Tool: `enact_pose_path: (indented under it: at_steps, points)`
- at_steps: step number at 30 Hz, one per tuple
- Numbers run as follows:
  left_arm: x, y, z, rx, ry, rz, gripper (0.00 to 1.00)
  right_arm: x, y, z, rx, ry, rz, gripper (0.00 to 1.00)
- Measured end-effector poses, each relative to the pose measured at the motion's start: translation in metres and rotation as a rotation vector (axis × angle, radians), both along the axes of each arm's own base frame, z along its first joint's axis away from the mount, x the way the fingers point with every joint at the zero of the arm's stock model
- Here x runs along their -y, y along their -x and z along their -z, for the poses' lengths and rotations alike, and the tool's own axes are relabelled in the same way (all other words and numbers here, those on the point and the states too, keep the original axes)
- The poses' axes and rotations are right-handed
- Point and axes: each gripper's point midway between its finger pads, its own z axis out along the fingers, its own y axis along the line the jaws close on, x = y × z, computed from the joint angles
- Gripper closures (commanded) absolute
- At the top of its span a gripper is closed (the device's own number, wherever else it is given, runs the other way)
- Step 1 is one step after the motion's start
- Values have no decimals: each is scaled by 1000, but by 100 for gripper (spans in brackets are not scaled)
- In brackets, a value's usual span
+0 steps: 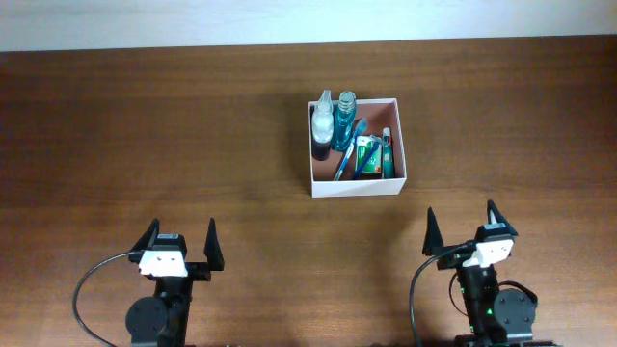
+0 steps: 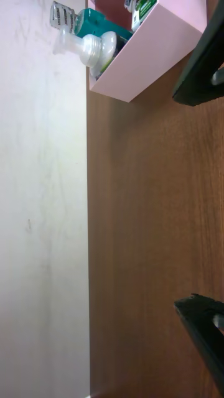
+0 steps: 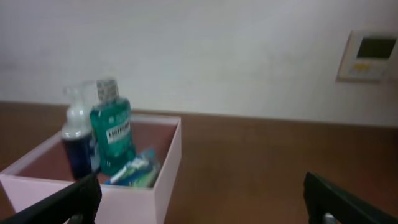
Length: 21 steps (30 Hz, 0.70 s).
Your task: Pack container
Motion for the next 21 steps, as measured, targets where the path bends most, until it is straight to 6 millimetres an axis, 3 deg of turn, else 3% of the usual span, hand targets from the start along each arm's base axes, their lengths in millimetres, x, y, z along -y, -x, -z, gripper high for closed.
enact_pose_path:
  at_steps: [6,21]
  points:
    - [0,0,0,0,0,0,1,0,1,19,-79,1,0,1]
    - [0,0,0,0,0,0,1,1,1,20,-80,0,3,1]
